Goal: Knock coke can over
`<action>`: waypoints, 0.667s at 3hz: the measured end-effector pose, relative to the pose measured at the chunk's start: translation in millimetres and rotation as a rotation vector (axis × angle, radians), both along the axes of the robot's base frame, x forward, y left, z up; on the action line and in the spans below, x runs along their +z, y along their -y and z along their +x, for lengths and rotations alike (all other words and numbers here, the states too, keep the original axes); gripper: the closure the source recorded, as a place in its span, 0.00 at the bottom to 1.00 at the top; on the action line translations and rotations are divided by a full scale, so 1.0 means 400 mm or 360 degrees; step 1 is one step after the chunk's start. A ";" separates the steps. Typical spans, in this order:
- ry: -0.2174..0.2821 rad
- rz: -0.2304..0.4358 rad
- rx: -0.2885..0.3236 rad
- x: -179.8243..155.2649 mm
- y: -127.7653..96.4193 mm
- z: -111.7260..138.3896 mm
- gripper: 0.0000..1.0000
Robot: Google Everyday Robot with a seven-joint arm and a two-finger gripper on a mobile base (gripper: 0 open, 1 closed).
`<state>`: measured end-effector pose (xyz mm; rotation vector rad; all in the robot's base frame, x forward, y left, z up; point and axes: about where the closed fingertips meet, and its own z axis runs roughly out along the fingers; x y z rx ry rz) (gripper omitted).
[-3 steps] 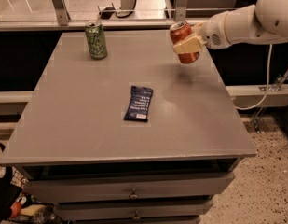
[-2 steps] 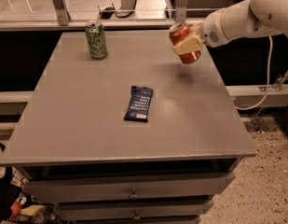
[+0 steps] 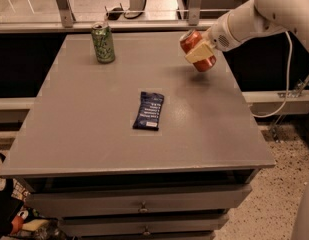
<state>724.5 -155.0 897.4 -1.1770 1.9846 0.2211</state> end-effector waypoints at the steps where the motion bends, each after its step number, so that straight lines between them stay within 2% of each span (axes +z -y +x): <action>1: -0.0054 -0.0167 -0.0042 -0.040 0.005 0.009 1.00; 2: -0.0084 -0.0286 -0.0059 -0.061 0.005 0.016 1.00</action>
Offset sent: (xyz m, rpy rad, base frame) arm 0.0092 -0.0057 -0.0280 -0.2683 0.0675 -0.0555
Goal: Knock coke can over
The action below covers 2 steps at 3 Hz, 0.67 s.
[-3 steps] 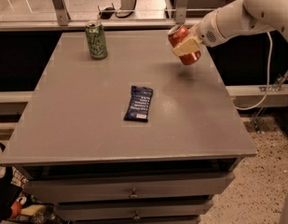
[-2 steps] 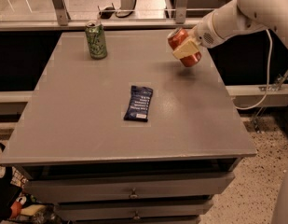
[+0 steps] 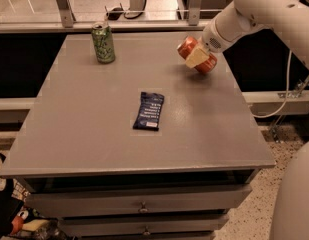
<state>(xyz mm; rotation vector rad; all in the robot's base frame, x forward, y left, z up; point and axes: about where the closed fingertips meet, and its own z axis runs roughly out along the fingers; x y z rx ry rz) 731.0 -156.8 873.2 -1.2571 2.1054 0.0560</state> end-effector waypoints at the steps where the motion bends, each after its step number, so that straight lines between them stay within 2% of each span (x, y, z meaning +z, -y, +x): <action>1: -0.0042 -0.0048 0.0059 -0.040 -0.044 0.016 1.00; 2: -0.0078 -0.0056 0.0109 -0.063 -0.079 0.027 1.00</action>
Offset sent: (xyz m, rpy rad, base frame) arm 0.0232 0.0699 -0.0661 -0.0442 0.1162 0.1608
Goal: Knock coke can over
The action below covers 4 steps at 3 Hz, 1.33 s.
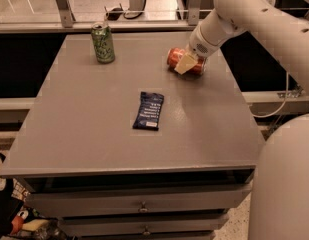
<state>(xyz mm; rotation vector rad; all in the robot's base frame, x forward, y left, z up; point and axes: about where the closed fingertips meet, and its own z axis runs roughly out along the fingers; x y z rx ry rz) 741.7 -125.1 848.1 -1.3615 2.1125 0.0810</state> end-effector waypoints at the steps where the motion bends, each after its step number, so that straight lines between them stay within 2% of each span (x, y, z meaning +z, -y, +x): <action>1: -0.0033 0.0009 0.0032 -0.024 -0.023 0.007 1.00; 2: -0.0033 0.0008 0.0032 -0.004 -0.023 0.007 0.86; 4: -0.0040 0.0008 0.0036 -0.009 -0.028 0.008 0.39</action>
Offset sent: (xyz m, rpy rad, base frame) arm 0.0028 0.0094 -0.0111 0.0054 0.0208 0.0202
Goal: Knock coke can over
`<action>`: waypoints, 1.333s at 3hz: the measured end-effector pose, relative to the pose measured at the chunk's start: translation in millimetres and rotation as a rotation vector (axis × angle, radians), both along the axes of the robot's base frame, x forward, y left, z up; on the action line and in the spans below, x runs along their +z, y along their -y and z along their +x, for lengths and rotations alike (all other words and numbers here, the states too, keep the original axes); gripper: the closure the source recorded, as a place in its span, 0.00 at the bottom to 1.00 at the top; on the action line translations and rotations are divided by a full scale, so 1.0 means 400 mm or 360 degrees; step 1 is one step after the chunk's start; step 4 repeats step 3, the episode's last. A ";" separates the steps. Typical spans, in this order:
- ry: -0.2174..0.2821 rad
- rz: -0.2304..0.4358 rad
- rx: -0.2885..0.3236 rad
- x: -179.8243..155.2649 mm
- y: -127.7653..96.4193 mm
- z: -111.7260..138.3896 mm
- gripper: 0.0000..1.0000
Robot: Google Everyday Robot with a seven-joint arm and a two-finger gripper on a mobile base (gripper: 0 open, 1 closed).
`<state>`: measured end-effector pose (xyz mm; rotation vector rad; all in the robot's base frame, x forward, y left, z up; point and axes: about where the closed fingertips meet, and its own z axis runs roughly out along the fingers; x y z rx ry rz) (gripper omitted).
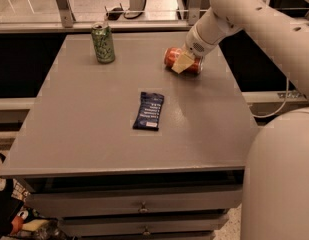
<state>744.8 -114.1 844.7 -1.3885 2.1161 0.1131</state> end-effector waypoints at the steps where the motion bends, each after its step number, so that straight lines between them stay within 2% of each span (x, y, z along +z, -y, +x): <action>1: -0.0002 0.0000 0.0001 0.001 -0.001 0.000 0.15; 2: -0.0002 0.0000 0.0002 0.003 -0.002 0.000 0.00; 4: -0.0003 0.0000 0.0002 0.002 -0.002 0.000 0.00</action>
Offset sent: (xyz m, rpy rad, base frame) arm 0.0001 0.0006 0.0000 -0.0001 0.0015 0.0009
